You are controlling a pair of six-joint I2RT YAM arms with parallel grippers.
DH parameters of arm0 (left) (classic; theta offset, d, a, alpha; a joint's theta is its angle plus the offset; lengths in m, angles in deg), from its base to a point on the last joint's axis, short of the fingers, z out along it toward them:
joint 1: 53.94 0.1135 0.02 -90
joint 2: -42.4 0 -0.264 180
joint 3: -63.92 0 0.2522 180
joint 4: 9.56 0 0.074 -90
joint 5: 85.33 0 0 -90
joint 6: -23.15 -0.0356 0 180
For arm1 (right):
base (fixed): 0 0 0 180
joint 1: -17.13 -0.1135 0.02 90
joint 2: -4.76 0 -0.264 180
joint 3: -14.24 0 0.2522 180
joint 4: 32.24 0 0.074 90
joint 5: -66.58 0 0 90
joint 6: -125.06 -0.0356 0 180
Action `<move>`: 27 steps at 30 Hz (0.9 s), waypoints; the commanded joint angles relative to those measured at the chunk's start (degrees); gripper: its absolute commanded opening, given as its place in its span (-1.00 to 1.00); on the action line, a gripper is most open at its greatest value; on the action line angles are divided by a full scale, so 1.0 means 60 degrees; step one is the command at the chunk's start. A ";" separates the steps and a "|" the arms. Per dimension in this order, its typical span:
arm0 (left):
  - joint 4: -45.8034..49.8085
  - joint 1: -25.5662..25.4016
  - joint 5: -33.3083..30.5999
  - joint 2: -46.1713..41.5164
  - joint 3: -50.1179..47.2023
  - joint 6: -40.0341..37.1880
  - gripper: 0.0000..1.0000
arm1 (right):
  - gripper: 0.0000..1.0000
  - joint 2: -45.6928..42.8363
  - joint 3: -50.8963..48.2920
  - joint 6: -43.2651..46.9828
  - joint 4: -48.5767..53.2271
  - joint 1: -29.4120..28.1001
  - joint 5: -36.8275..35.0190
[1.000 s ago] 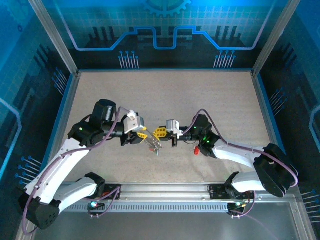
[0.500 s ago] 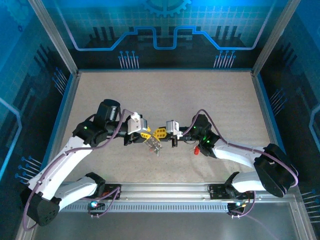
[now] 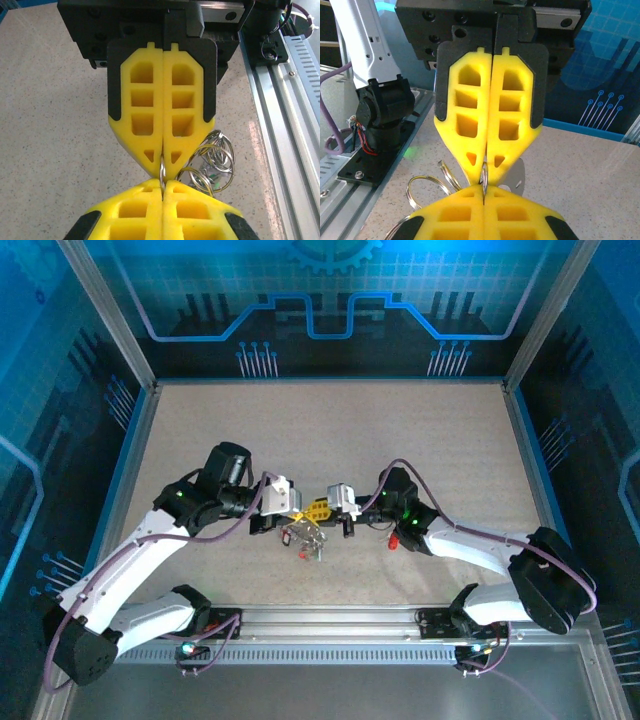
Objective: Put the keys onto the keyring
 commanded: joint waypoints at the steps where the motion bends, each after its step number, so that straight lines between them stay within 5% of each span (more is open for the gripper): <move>1: 0.0333 -0.0075 -0.0306 -0.0005 0.0147 -0.0231 -1.00 | -1.00 -0.0194 0.0378 0.0320 -0.0269 -0.0132 -0.0111; 7: 0.0434 -0.0087 -0.0939 -0.0140 0.0259 -0.0515 -1.00 | -0.71 -0.0566 0.0508 0.1223 0.1355 -0.0128 -0.0661; 27: 0.0969 -0.1203 -0.2856 0.0510 0.0861 -0.2147 -1.00 | -0.46 -0.1565 0.0333 0.2428 0.3336 -0.0085 -0.2076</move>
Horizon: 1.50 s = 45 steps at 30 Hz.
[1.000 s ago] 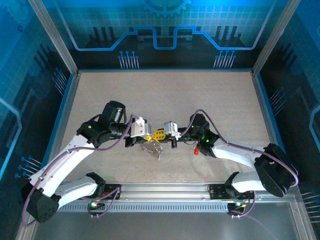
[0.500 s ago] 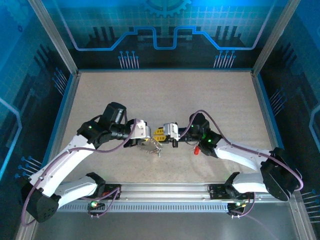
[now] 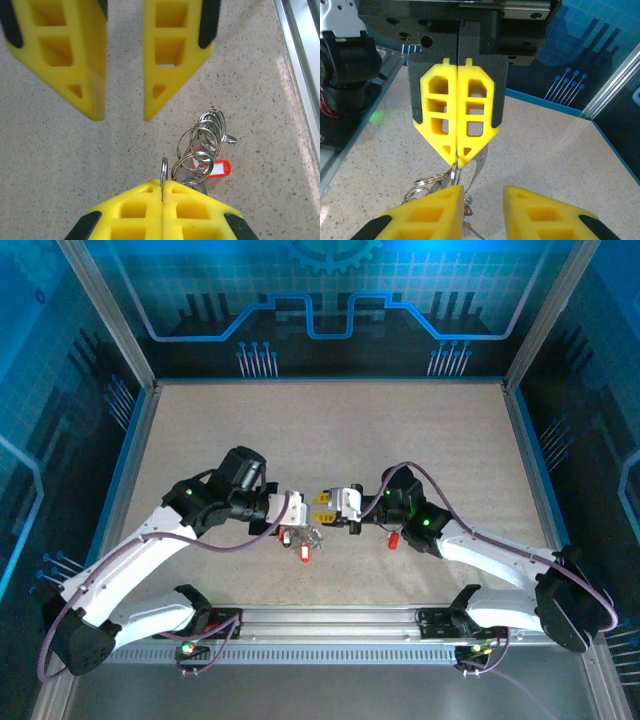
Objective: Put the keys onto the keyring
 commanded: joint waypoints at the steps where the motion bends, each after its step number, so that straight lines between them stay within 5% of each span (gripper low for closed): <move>1: -0.0081 -0.0174 -0.0284 0.0121 0.0352 -0.0501 -1.00 | -0.45 -0.0396 -0.0007 0.0519 0.0605 -0.0050 -0.0509; 5: -0.0564 -0.0245 -0.0431 0.0049 0.0203 -0.0648 -1.00 | -0.44 -0.0878 -0.0308 0.0447 0.0659 -0.0114 -0.1591; 12: -0.2132 -0.0242 -0.0197 -0.0086 -0.0703 -0.1130 -1.00 | 0.07 -0.1728 -0.0980 -0.2628 0.0351 0.0037 -0.4297; 18: -0.2699 -0.0242 -0.0153 0.0287 -0.0961 -0.1192 -1.00 | 0.29 -0.1825 0.0149 -0.8808 0.4771 0.1283 -0.6262; 23: -0.3168 -0.0228 -0.0195 0.0421 -0.1136 -0.0964 -1.00 | 0.18 -0.0855 0.0741 -1.1509 0.8210 0.2949 -0.4681; 34: -0.3989 -0.0056 -0.0038 0.0608 -0.1620 -0.0330 -1.00 | -0.21 0.0138 0.0087 -1.1174 0.9916 0.3249 -0.3012; 45: -0.3910 0.0090 0.0164 0.0785 -0.1628 0.0042 -1.00 | -0.28 0.1366 0.0686 -1.0308 0.9390 0.3536 -0.3835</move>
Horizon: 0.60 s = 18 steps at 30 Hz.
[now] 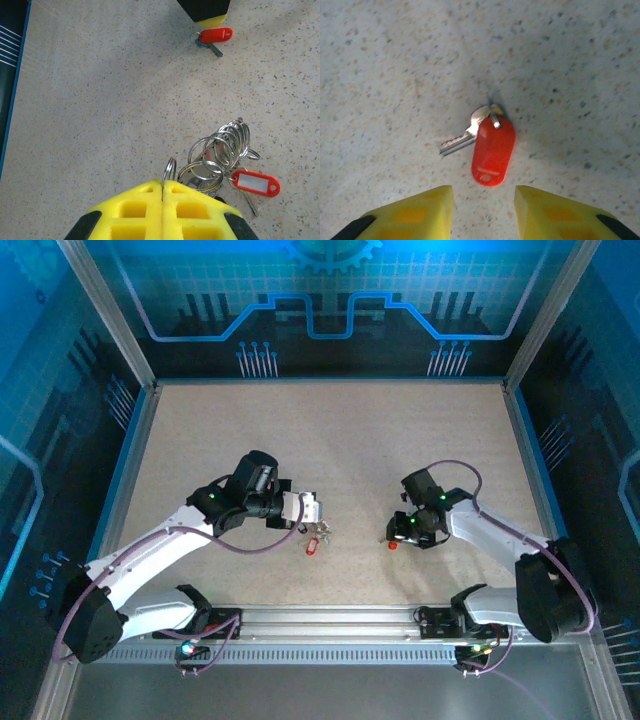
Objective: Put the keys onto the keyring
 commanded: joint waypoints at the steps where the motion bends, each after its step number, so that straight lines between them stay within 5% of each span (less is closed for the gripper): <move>1: -0.0229 0.0056 0.0521 0.0105 -0.0051 0.0273 -1.00 | -0.30 0.0367 0.0283 0.0415 -0.0303 0.0191 -0.0205; 18: -0.0309 0.0062 0.0521 0.0276 -0.0042 0.0720 -1.00 | -0.60 0.1570 0.0637 0.0974 -0.1114 0.0164 -0.0786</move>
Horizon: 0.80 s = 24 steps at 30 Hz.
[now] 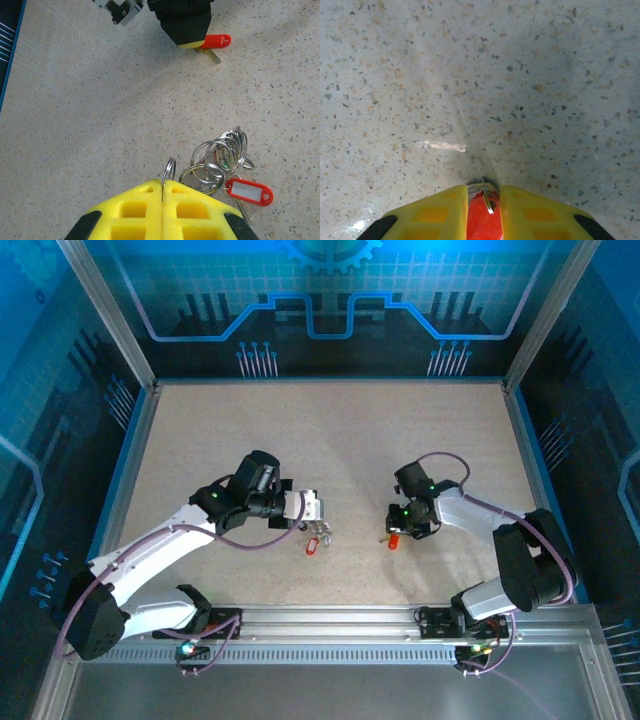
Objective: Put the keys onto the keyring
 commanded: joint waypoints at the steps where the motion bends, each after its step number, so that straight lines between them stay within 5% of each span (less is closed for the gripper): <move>1: -0.0182 0.0057 0.0342 0.0069 -0.0016 0.0223 -1.00 | -0.75 0.0083 0.0211 0.0185 -0.0042 0.0057 -0.0219; 3: -0.0302 0.0061 0.0273 0.0084 -0.0060 0.0258 -1.00 | -0.90 -0.0052 0.0223 0.0156 -0.0005 0.0046 -0.0204; 11: -0.0552 0.0149 0.0291 0.0175 -0.0022 0.0739 -1.00 | -0.92 -0.1197 0.0161 0.1021 -0.0355 -0.0621 0.0090; 17: -0.0946 0.0188 0.0392 0.0071 -0.0070 0.1182 -1.00 | -0.94 -0.2379 -0.0312 0.2498 -0.2154 -0.1839 0.0967; 24: -0.1255 0.0196 0.0628 0.0014 -0.0137 0.1549 -1.00 | -1.00 -0.2815 -0.0555 0.3154 -0.4177 -0.2055 0.2608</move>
